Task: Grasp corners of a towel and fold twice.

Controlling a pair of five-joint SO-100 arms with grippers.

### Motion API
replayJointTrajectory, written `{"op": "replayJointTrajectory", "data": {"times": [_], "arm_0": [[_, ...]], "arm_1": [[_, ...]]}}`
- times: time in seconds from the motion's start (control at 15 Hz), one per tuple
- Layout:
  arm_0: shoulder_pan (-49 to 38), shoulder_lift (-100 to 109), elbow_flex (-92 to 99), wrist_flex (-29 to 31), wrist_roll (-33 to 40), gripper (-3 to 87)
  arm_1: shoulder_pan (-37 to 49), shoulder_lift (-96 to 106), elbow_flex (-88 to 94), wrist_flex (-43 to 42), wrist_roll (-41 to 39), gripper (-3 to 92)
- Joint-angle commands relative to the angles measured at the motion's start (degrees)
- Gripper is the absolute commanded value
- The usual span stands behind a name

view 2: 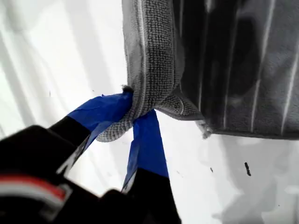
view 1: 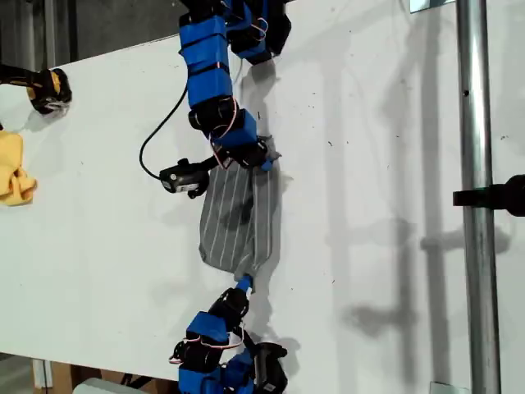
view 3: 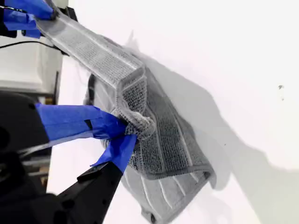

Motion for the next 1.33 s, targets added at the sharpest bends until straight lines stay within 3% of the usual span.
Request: {"op": "replayJointTrajectory", "data": {"times": [0.0,0.33,0.73,1.0,1.27], "arm_0": [[-9.84,1.32,0.26,-2.46,5.19,-1.4],[-24.7,-3.43,0.53,-10.2,15.03,-1.4],[-27.51,-6.33,-4.13,-19.69,21.09,-1.4],[-25.49,-9.76,-4.92,-19.34,20.48,-1.4],[-24.43,-18.28,-5.1,-18.11,16.96,-1.4]], "arm_1": [[6.86,6.86,2.02,0.18,-1.85,-0.1],[23.82,12.3,8.79,-0.7,-7.65,-0.1],[36.56,24.52,16.17,-2.64,-10.37,-0.1],[32.34,28.3,23.38,-2.2,-10.37,-0.1],[24.08,26.46,32.08,-4.66,-4.13,-0.1]]}}
